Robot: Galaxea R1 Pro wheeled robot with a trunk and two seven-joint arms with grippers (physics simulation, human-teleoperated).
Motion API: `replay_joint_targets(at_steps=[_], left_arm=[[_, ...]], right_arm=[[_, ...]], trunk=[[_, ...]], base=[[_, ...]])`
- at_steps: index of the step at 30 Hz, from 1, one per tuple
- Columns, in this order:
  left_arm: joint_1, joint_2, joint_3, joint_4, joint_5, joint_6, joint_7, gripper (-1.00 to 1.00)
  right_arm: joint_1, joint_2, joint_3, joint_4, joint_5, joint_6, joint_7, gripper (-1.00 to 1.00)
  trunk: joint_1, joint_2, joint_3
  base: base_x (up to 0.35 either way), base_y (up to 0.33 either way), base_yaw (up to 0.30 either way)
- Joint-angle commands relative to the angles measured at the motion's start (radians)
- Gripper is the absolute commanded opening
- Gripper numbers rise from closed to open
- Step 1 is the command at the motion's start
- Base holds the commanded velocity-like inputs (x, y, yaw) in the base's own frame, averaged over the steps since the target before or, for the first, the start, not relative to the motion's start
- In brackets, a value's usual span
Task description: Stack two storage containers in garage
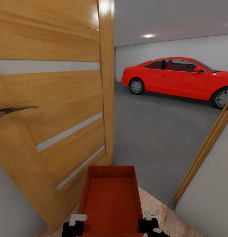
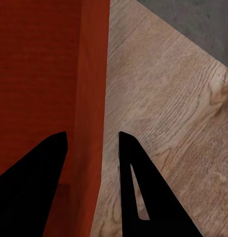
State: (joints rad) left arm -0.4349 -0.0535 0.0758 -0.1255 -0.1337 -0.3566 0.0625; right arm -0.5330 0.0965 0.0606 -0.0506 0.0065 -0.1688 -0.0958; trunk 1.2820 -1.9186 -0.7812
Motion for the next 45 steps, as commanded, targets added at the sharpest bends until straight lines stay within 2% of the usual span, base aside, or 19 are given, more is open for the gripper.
replay_joint_targets(at_steps=[1, 17, 45], left_arm=[[-0.001, 0.0, 0.03, 0.0, -0.009, -0.004, 0.014, -1.0], [-0.001, 0.0, 0.03, -0.001, -0.009, -0.004, 0.014, -1.0], [-0.001, 0.0, 0.03, -0.002, -0.009, -0.004, 0.014, -1.0]], right_arm=[[-0.001, 0.0, -0.001, 0.002, -0.002, -0.003, -0.009, -1.0], [-0.001, 0.0, -0.001, 0.002, -0.002, -0.003, -0.009, -1.0], [-0.001, 0.0, -0.001, 0.002, -0.002, -0.003, -0.009, -1.0]], trunk=[[0.0, 0.0, -0.001], [0.0, 0.0, -0.001], [0.0, 0.0, -0.001]], base=[[0.0, 0.0, -0.078], [0.0, 0.0, -0.07], [0.0, 0.0, -0.003]])
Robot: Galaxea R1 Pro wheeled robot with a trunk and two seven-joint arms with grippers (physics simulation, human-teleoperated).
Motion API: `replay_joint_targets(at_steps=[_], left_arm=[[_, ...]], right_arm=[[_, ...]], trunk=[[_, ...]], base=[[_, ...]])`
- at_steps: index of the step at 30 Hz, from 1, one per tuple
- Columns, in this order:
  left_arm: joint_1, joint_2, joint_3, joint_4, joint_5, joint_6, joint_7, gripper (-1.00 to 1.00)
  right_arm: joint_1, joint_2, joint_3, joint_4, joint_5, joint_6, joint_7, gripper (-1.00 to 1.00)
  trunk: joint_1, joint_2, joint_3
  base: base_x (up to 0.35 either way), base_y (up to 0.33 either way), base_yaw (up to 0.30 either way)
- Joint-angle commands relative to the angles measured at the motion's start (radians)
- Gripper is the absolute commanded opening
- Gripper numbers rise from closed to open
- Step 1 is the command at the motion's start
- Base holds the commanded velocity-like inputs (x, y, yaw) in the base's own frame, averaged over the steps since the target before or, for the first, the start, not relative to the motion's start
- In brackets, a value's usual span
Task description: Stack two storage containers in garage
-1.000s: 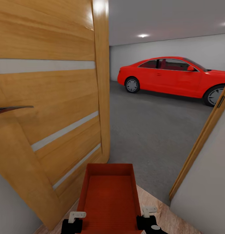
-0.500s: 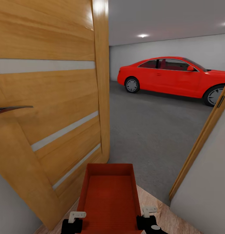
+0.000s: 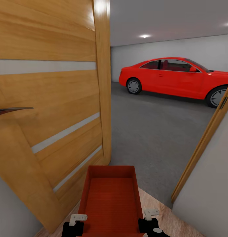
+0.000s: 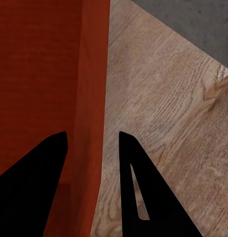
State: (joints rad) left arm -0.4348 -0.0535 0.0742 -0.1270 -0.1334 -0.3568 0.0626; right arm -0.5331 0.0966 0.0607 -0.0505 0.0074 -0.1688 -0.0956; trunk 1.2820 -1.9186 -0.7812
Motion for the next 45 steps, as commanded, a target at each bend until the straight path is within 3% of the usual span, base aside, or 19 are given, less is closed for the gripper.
replay_joint_targets(at_steps=[1, 26, 45], left_arm=[[-0.001, 0.0, 0.032, 0.0, -0.009, -0.004, 0.014, -1.0], [-0.001, 0.0, 0.031, 0.0, -0.009, -0.004, 0.014, -1.0], [-0.001, 0.0, 0.032, 0.0, -0.009, -0.004, 0.014, -1.0]], right_arm=[[-0.001, 0.0, -0.001, 0.001, -0.003, -0.003, -0.009, -1.0], [-0.001, 0.0, -0.001, 0.001, -0.003, -0.003, -0.009, -1.0], [-0.001, 0.0, -0.001, 0.001, -0.003, -0.003, -0.009, -1.0]], trunk=[[0.0, 0.0, -0.001], [0.0, 0.0, -0.001], [0.0, 0.0, -0.001]], base=[[0.0, 0.0, -0.016], [0.0, 0.0, -0.147], [0.0, 0.0, -0.012]])
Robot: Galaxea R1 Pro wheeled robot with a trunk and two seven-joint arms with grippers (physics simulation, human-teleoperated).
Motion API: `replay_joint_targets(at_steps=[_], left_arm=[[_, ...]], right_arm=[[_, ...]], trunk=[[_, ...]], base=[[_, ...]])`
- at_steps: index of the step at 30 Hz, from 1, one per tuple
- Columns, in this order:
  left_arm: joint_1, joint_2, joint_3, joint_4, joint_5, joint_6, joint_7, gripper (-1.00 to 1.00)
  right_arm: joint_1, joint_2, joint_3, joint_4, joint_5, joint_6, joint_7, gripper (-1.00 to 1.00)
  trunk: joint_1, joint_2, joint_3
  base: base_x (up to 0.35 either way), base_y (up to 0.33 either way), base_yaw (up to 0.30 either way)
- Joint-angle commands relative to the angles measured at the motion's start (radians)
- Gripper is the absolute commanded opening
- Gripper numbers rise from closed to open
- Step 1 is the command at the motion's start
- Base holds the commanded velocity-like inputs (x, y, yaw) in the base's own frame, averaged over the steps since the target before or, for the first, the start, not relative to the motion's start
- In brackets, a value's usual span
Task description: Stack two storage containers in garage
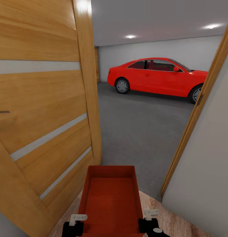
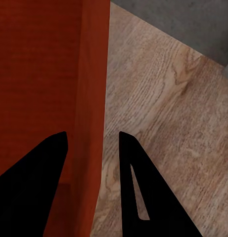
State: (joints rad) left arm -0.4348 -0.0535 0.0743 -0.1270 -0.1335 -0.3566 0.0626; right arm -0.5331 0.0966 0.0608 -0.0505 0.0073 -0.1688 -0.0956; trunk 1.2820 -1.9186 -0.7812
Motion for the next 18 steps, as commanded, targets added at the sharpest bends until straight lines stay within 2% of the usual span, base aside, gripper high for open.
replay_joint_targets(at_steps=[1, 18], left_arm=[[-0.001, 0.0, 0.031, 0.0, -0.009, -0.004, 0.014, -1.0], [-0.001, 0.0, 0.031, 0.0, -0.009, -0.004, 0.014, -1.0]], right_arm=[[-0.001, 0.0, -0.001, 0.001, -0.003, -0.003, -0.009, -1.0], [-0.001, 0.0, -0.001, 0.001, -0.003, -0.003, -0.009, -1.0]], trunk=[[0.0, 0.0, -0.001], [0.0, 0.0, -0.001]], base=[[0.0, 0.0, 0.0], [0.004, 0.006, 0.0]])
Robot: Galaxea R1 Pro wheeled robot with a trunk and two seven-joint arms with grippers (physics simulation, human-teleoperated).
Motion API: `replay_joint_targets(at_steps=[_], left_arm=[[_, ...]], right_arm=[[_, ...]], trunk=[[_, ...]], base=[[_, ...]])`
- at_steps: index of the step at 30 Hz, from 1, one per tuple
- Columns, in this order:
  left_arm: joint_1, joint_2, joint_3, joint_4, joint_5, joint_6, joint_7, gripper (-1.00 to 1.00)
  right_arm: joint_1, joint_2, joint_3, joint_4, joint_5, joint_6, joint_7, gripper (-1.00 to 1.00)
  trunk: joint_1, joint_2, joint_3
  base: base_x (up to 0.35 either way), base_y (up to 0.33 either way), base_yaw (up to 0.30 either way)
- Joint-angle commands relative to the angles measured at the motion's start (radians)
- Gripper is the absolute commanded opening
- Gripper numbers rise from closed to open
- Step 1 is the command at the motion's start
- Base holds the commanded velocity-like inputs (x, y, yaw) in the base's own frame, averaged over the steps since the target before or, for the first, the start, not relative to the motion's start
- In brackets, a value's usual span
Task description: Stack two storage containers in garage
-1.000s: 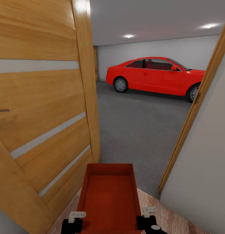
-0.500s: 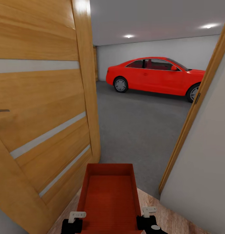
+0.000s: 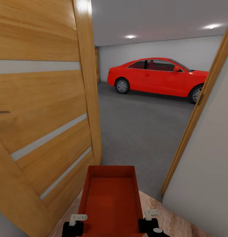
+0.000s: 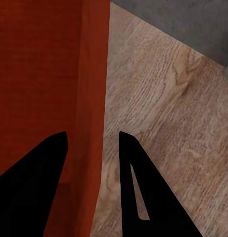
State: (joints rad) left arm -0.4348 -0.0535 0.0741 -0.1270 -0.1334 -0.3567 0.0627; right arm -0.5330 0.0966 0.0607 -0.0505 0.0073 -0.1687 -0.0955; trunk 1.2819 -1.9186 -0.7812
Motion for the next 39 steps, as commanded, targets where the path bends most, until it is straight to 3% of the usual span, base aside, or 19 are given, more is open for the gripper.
replay_joint_targets(at_steps=[1, 12, 25, 39], left_arm=[[-0.001, 0.0, 0.031, 0.0, -0.009, -0.004, 0.014, -1.0], [-0.001, 0.0, 0.031, 0.0, -0.009, -0.004, 0.014, -1.0], [-0.001, 0.0, 0.031, 0.0, -0.009, -0.004, 0.014, -1.0], [-0.001, 0.0, 0.031, 0.0, -0.009, -0.004, 0.014, -1.0]], right_arm=[[-0.001, 0.0, -0.001, 0.001, -0.003, -0.003, -0.009, -1.0], [-0.001, 0.0, -0.001, 0.001, -0.003, -0.003, -0.009, -1.0], [-0.001, 0.0, -0.001, 0.001, -0.003, -0.003, -0.009, -1.0], [-0.001, 0.0, -0.001, 0.001, -0.003, -0.003, -0.009, -1.0]], trunk=[[0.0, 0.0, -0.001], [0.0, 0.0, -0.001], [0.0, 0.0, -0.001], [0.0, 0.0, -0.001]], base=[[0.07, 0.086, 0.0], [0.104, 0.096, 0.0], [0.002, 0.001, -0.232], [0.01, 0.036, -0.023]])
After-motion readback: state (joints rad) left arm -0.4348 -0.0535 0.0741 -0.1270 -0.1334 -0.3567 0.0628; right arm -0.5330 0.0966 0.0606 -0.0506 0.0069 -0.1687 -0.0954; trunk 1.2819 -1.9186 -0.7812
